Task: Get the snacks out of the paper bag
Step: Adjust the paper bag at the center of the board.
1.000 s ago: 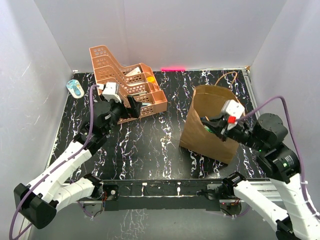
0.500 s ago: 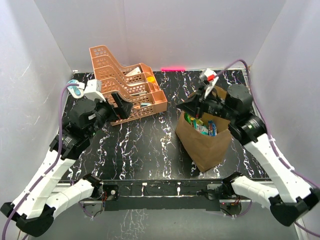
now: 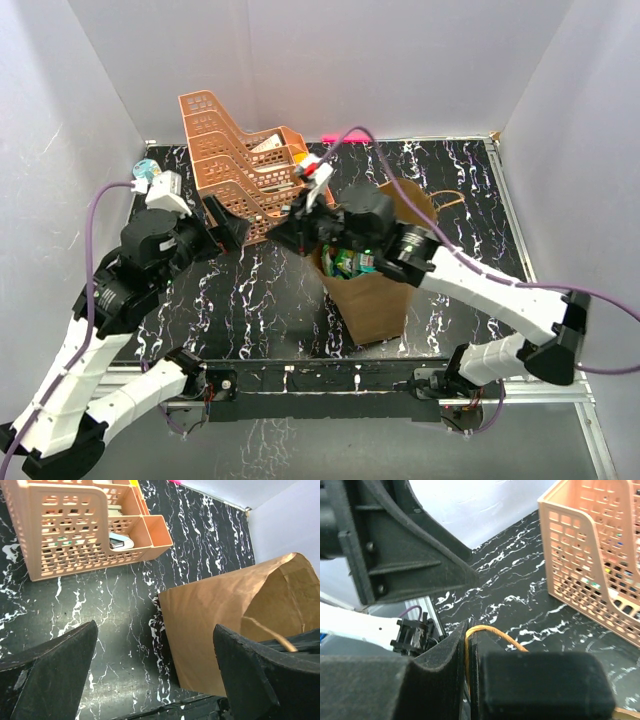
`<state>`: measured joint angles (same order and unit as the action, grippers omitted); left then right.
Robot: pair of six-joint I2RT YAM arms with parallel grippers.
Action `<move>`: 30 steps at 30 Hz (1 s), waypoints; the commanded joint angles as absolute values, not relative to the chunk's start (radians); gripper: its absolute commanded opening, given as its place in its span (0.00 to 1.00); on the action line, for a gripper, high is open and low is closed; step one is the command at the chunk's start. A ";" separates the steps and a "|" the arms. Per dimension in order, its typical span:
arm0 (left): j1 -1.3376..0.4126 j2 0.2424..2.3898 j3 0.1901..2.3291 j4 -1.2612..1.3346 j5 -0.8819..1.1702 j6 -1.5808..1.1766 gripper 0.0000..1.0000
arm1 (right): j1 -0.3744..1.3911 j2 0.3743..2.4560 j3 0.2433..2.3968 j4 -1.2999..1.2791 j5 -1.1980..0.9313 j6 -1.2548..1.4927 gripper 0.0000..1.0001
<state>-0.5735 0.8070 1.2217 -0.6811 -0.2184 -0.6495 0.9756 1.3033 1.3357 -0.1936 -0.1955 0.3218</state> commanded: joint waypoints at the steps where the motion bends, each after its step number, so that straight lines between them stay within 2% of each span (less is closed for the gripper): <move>1: -0.579 0.744 1.270 -0.780 -0.292 -0.688 0.98 | 1.073 1.397 1.475 0.004 -0.023 0.359 0.08; 8: -0.579 0.667 1.306 -0.845 -0.390 -0.717 0.98 | 1.091 1.520 1.596 0.039 0.031 0.423 0.08; 13: -0.578 0.682 1.316 -0.835 -0.366 -0.719 0.98 | 1.092 1.495 1.580 0.038 0.074 0.413 0.10; 14: -0.578 0.688 1.317 -0.825 -0.349 -0.719 0.98 | 1.092 1.481 1.566 0.035 0.085 0.409 0.13; 16: -0.578 0.709 1.320 -0.792 -0.310 -0.713 0.98 | 1.091 1.437 1.531 0.017 0.119 0.405 0.26; 19: -0.579 0.746 1.330 -0.745 -0.229 -0.694 0.98 | 1.093 1.354 1.466 -0.014 0.189 0.403 0.57; 20: -0.578 0.760 1.334 -0.732 -0.202 -0.691 0.98 | 1.092 1.319 1.445 -0.028 0.210 0.402 0.64; 23: -0.579 0.799 1.339 -0.688 -0.103 -0.685 0.98 | 1.092 1.215 1.388 -0.070 0.269 0.401 0.74; 30: -0.578 0.842 1.268 -0.511 0.150 -0.684 0.98 | 1.092 1.008 1.305 -0.216 0.335 0.411 0.87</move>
